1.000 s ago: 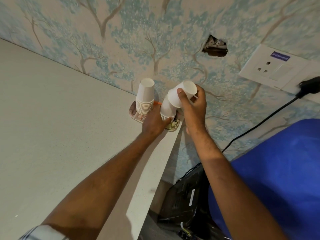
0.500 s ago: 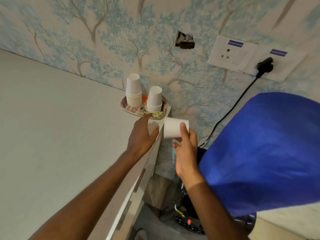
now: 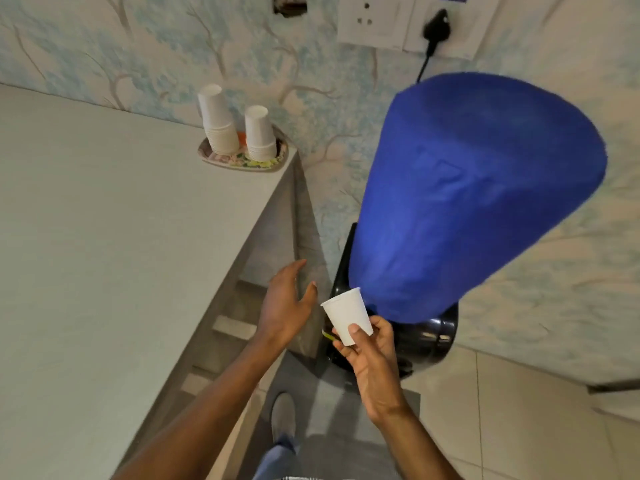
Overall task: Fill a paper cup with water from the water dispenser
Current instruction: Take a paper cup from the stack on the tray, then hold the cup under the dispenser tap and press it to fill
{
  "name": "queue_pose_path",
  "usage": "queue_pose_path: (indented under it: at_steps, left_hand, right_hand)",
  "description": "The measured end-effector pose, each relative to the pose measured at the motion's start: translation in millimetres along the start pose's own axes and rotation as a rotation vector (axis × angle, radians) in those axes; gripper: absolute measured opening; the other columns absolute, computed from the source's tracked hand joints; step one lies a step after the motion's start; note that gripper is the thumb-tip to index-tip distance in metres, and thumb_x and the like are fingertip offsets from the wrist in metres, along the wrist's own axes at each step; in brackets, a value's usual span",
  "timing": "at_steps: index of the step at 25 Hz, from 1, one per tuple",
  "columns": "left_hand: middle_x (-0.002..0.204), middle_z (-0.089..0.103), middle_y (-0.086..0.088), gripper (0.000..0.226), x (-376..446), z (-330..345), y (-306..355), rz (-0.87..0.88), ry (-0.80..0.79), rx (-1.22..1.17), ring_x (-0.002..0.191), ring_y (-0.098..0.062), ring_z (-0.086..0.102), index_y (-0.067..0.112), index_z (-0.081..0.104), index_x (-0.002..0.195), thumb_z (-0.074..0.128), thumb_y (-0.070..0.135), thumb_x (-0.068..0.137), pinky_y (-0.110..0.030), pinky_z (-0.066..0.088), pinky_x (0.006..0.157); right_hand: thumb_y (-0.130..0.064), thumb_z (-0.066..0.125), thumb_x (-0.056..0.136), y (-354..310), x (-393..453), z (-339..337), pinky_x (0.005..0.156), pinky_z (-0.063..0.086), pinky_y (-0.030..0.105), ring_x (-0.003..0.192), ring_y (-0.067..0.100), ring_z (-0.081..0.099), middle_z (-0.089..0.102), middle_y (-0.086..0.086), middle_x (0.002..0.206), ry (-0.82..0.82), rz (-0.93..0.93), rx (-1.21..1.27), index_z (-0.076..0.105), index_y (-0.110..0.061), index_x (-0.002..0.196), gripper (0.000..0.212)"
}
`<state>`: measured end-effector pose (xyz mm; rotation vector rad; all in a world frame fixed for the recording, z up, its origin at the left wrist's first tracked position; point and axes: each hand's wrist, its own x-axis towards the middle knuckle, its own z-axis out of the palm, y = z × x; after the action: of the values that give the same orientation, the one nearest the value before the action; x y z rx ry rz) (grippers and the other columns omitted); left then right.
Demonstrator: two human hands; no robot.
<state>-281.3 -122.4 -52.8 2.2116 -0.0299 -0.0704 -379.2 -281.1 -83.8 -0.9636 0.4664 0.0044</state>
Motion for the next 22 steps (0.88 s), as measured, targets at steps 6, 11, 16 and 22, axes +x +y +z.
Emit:
queue_pose_path:
  at_steps: [6,11,16,22]
  left_hand:
    - [0.151,0.056,-0.004,0.051,-60,56,-15,-0.020,-0.074,0.058,0.142,-0.020,0.049,0.014,0.050,0.149,0.065,0.022,0.100,-0.025,0.035,0.113]
    - [0.151,0.055,-0.005,0.054,-81,93,-34,-0.033,-0.139,0.086,0.132,-0.027,0.058,0.012,0.048,0.151,0.065,0.021,0.099,-0.046,0.051,0.109]
    - [0.149,0.055,-0.009,0.058,-76,121,-50,-0.053,-0.157,0.147,0.133,-0.029,0.056,0.010,0.045,0.152,0.065,0.018,0.099,-0.028,0.038,0.112]
    - [0.161,0.040,-0.010,0.064,-59,145,-83,0.038,-0.145,0.158,0.150,-0.024,0.037,0.008,0.036,0.157,0.064,0.015,0.099,-0.036,0.032,0.125]
  right_hand:
    - [-0.019,0.094,0.060,24,-45,-85,0.091,0.059,0.040,0.118,0.041,0.069,0.062,0.021,0.138,-0.078,0.123,0.070,0.047,-0.013,0.141,0.094]
    - [-0.028,0.102,0.050,41,-57,-123,0.086,0.061,0.037,0.108,0.036,0.073,0.074,0.011,0.122,-0.035,0.151,0.023,0.054,-0.017,0.137,0.100]
    - [-0.042,0.087,0.060,77,-45,-147,0.081,0.062,0.035,0.111,0.028,0.070,0.069,0.010,0.125,0.139,0.085,-0.272,0.057,-0.023,0.128,0.077]
    - [-0.064,0.079,0.067,162,-9,-186,0.079,0.063,0.045,0.105,0.019,0.063,0.053,-0.003,0.120,0.372,0.043,-0.658,0.056,-0.030,0.121,0.068]
